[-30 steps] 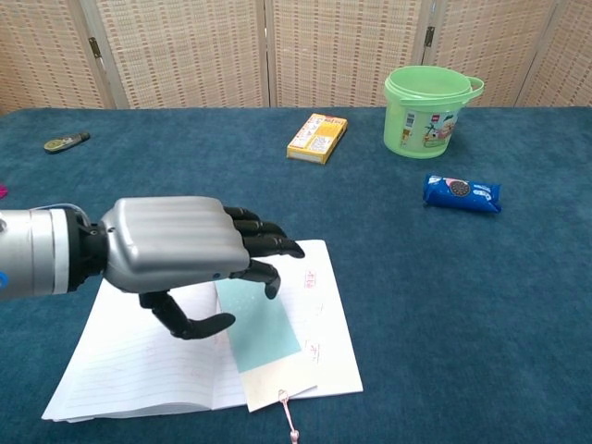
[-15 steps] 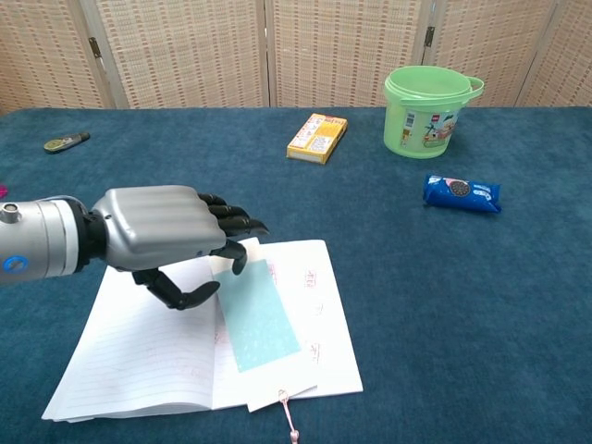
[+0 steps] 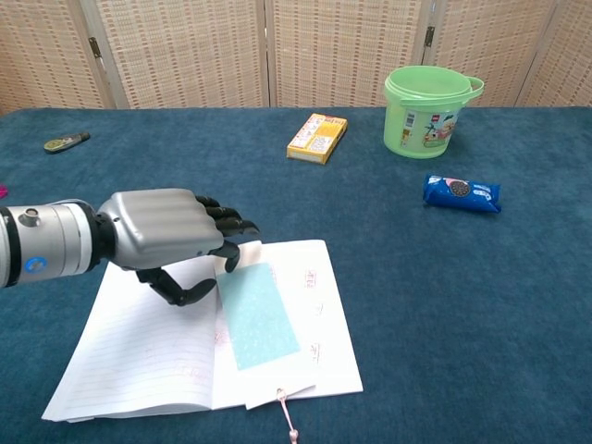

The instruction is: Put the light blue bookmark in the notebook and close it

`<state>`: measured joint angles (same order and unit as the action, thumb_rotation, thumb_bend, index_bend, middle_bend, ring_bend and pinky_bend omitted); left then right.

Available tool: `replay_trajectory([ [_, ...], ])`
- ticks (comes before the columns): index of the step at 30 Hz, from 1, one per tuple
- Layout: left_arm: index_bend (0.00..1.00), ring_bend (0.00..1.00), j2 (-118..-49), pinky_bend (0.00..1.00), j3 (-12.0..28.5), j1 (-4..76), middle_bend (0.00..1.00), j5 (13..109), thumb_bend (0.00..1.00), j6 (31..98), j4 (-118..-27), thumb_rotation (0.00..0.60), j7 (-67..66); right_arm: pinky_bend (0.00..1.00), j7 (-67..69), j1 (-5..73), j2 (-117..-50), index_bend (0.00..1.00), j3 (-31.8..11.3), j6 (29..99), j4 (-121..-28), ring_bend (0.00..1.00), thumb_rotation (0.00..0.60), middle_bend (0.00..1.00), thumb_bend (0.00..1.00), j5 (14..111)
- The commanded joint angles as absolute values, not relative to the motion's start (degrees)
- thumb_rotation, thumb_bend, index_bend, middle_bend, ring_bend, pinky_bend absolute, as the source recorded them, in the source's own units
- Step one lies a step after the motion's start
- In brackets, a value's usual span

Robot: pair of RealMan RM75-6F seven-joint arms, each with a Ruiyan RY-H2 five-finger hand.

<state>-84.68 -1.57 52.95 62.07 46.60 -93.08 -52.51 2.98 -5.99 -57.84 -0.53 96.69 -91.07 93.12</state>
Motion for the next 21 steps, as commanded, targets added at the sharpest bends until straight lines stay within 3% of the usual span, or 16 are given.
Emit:
replay_trajectory([
  [1,0.31,0.0,-85.68,0.15,-1.36,53.9,0.01,60.14,0.6,46.55,-92.34,0.266,-53.52,0.07,3.0,-6.03,-57.85,0.06,-0.53,96.7,-91.04,0.05,0.6,0.11,0.25,93.07],
  [14,0.3,0.0,-85.75,0.15,-2.01,55.46,0.0,58.52,0.6,48.78,-93.83,0.268,-54.88,0.07,3.35,-6.34,-57.69,0.07,-0.66,97.15,-90.87,0.05,0.6,0.11,0.25,92.87],
  [21,0.3,0.0,-82.63,0.15,-3.43,54.43,0.0,65.76,0.6,50.38,-98.96,0.264,-50.63,0.07,3.16,-6.16,-57.83,0.06,-0.66,96.92,-90.96,0.05,0.6,0.11,0.25,93.07],
])
